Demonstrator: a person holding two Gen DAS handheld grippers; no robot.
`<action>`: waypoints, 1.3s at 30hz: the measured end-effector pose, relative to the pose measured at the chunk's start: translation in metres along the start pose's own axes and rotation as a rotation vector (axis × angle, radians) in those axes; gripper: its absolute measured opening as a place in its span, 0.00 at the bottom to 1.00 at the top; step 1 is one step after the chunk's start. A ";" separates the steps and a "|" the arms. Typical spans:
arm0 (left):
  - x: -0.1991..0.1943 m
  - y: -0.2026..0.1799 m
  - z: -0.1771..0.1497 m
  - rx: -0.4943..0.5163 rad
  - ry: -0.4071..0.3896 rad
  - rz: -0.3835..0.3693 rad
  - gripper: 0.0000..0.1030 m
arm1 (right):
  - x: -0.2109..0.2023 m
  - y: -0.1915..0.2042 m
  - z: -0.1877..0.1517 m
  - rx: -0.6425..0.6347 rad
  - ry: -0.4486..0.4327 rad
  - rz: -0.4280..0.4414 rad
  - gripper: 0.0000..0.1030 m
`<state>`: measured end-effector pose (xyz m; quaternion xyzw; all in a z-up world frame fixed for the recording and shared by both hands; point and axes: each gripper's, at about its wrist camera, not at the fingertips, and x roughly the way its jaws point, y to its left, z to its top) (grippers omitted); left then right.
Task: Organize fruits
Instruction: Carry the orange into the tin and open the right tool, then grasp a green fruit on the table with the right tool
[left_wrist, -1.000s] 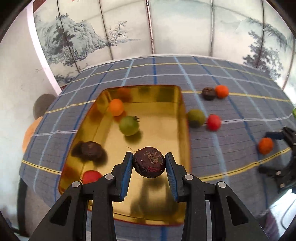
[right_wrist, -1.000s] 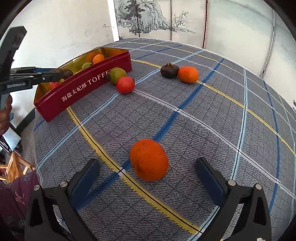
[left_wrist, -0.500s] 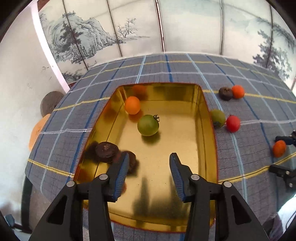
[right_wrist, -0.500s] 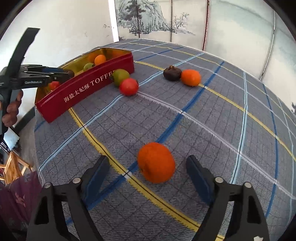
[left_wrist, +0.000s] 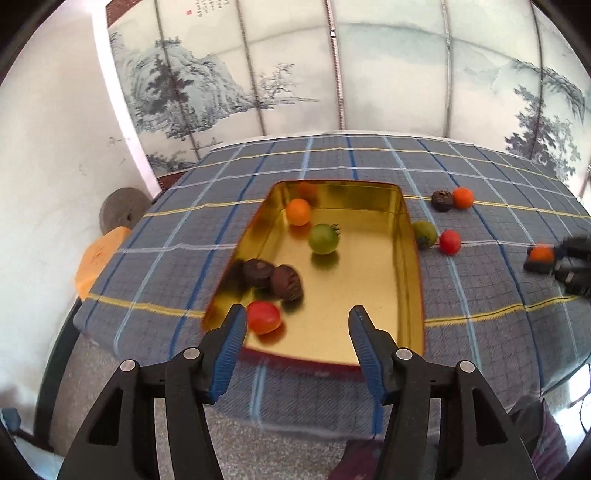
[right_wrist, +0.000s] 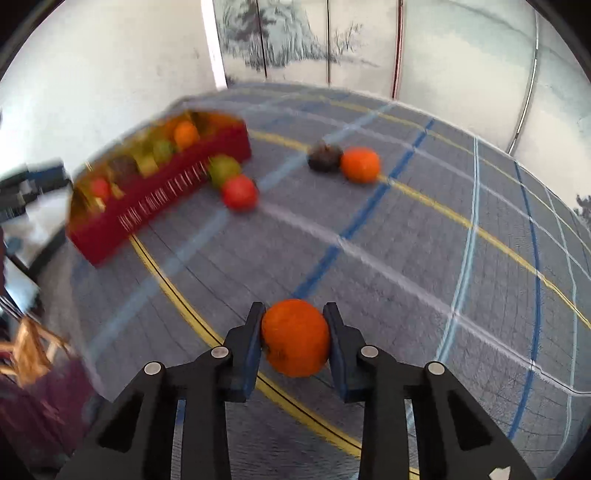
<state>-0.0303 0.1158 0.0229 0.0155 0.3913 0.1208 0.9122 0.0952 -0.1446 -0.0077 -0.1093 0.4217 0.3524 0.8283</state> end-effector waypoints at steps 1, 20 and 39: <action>-0.002 0.003 -0.001 -0.011 0.000 -0.001 0.57 | -0.005 0.006 0.010 -0.004 -0.023 0.023 0.28; -0.024 0.036 -0.018 -0.068 -0.008 0.020 0.59 | 0.140 0.159 0.171 -0.138 0.058 0.238 0.35; -0.028 -0.002 -0.013 0.026 -0.040 -0.050 0.60 | 0.081 0.029 0.064 -0.126 0.045 -0.007 0.62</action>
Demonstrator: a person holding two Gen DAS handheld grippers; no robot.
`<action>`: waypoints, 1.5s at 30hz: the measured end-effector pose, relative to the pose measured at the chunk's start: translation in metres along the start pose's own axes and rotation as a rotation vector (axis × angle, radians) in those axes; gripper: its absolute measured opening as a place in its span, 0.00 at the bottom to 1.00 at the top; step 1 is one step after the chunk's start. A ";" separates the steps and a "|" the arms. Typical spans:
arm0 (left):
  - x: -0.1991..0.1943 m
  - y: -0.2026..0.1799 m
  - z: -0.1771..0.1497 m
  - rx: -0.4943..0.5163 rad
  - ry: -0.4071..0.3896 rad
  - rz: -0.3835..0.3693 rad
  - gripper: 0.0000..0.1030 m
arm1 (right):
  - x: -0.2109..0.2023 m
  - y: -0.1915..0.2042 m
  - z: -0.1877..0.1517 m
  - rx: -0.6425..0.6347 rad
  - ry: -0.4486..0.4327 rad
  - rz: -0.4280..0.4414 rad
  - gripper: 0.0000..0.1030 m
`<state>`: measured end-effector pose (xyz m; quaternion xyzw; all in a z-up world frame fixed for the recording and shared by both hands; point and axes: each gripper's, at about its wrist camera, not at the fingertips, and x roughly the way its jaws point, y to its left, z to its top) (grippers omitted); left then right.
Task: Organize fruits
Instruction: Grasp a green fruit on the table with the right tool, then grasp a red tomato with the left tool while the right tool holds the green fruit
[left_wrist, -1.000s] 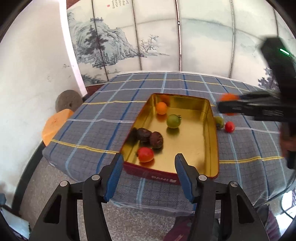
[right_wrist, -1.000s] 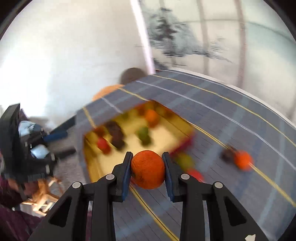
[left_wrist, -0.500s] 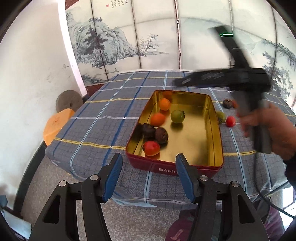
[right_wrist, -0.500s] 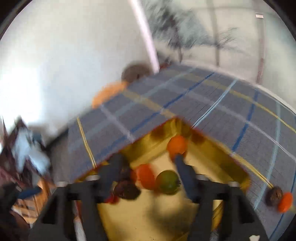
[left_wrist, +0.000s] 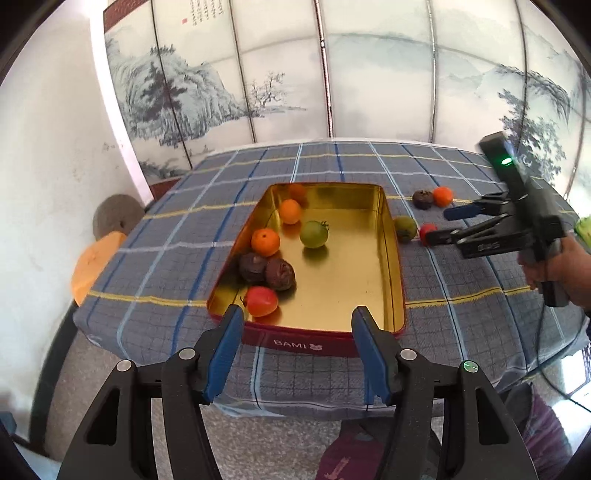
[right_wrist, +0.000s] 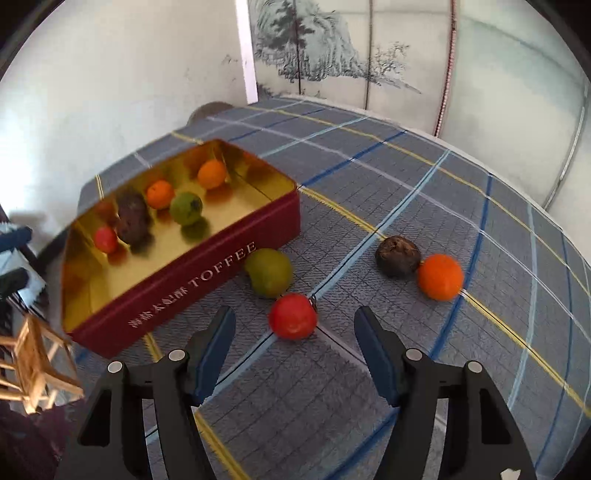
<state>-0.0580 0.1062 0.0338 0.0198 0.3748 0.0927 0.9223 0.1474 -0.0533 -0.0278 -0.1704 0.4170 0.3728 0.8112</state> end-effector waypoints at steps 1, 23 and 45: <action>0.000 0.001 0.001 0.000 0.001 -0.004 0.60 | 0.006 0.001 0.001 -0.010 0.011 -0.012 0.62; 0.014 -0.017 0.006 0.015 0.063 -0.042 0.61 | 0.036 0.015 0.044 -0.140 0.031 0.078 0.31; 0.104 -0.150 0.110 0.292 0.167 -0.427 0.60 | -0.087 -0.148 -0.132 0.385 -0.068 -0.202 0.32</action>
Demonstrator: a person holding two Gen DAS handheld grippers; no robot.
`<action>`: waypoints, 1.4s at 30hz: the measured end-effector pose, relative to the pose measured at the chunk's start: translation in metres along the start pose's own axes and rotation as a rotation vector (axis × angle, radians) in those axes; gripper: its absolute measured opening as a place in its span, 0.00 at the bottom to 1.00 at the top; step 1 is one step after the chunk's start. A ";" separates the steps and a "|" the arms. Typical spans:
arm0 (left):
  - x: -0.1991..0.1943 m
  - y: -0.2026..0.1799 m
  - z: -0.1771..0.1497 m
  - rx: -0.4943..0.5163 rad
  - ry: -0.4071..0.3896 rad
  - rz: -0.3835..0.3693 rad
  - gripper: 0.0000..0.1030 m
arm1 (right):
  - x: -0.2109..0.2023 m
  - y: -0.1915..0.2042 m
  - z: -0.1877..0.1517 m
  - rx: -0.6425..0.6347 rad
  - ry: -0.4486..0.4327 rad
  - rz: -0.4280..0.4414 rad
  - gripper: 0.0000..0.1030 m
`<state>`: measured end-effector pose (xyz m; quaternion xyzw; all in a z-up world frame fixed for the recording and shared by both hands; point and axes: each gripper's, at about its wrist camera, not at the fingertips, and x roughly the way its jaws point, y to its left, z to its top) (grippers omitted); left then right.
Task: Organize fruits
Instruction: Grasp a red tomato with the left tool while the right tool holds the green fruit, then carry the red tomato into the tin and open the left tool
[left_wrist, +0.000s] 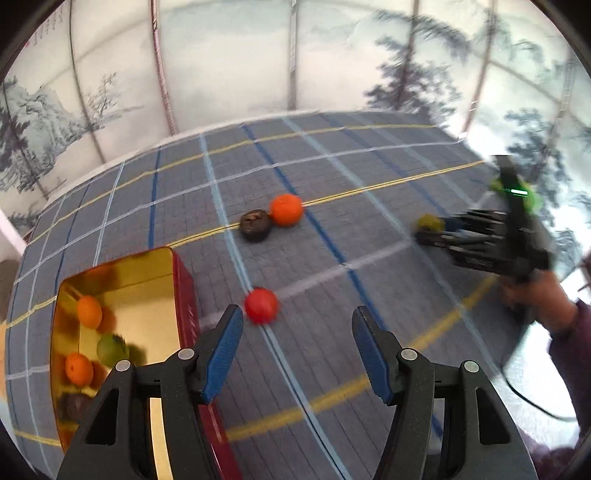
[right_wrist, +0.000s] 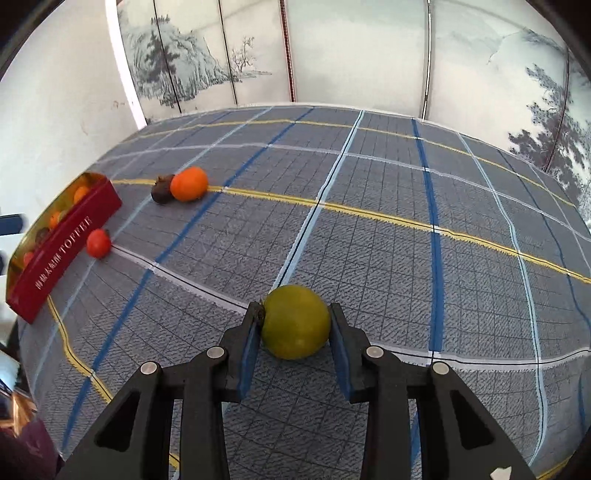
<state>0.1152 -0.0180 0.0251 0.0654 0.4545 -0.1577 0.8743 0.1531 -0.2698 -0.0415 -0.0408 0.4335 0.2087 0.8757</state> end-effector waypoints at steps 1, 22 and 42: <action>0.010 0.002 0.005 -0.002 0.017 0.001 0.60 | 0.000 -0.001 0.000 0.001 -0.003 0.012 0.32; 0.053 -0.006 -0.002 -0.122 0.120 0.079 0.30 | 0.005 -0.003 0.000 0.043 0.009 0.107 0.33; -0.036 -0.007 -0.035 -0.196 -0.048 0.224 0.30 | 0.005 0.003 0.000 0.014 0.016 0.057 0.32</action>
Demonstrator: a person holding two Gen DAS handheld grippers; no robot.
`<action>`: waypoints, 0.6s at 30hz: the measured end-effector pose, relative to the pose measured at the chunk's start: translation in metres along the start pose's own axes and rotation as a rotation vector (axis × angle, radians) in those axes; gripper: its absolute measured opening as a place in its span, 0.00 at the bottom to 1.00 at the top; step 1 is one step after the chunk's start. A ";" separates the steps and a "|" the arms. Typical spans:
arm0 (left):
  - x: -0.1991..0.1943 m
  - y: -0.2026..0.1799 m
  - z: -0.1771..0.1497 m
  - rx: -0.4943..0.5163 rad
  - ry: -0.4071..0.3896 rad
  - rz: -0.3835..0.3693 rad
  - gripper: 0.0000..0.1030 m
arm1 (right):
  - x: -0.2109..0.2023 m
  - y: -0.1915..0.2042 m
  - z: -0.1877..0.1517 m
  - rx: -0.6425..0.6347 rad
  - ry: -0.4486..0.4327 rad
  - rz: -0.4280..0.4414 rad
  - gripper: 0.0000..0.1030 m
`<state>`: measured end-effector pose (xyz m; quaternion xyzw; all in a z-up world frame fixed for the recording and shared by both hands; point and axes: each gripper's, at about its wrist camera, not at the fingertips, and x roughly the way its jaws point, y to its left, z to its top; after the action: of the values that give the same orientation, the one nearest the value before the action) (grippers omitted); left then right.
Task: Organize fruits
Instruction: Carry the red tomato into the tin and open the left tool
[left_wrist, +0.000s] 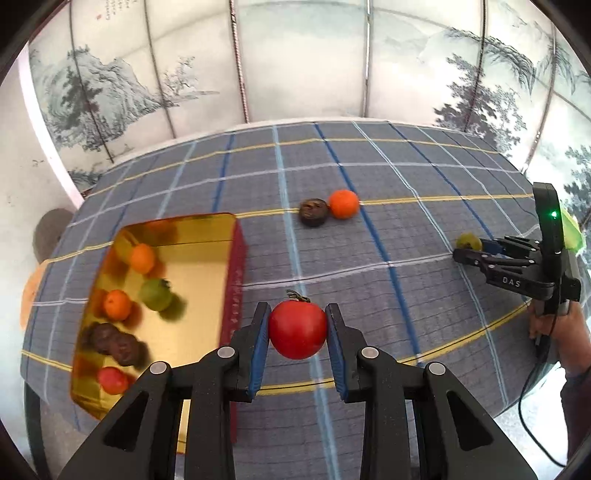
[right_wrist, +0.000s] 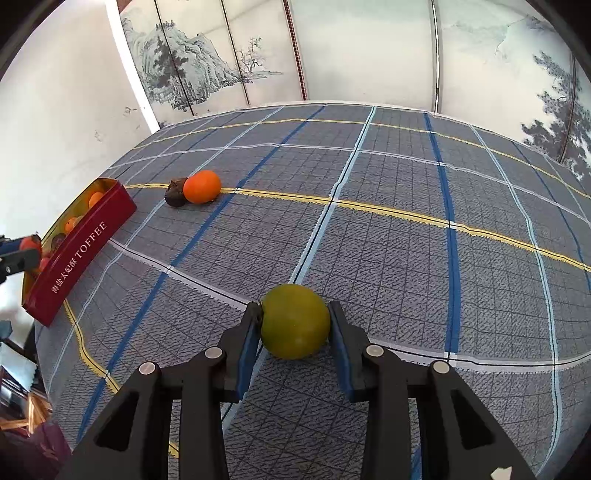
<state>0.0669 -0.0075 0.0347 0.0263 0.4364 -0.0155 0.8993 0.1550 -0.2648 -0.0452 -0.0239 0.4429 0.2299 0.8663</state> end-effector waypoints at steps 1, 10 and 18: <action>-0.001 0.003 0.000 -0.004 -0.005 0.009 0.30 | 0.000 0.000 0.000 -0.002 0.000 -0.002 0.32; 0.001 0.041 -0.009 -0.050 -0.024 0.107 0.30 | 0.002 0.007 0.000 -0.030 0.005 -0.047 0.32; 0.020 0.072 -0.017 -0.094 0.003 0.174 0.30 | 0.001 0.005 -0.001 -0.008 0.000 -0.043 0.32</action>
<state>0.0695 0.0649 0.0105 0.0219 0.4342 0.0830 0.8967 0.1530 -0.2601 -0.0458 -0.0371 0.4413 0.2130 0.8709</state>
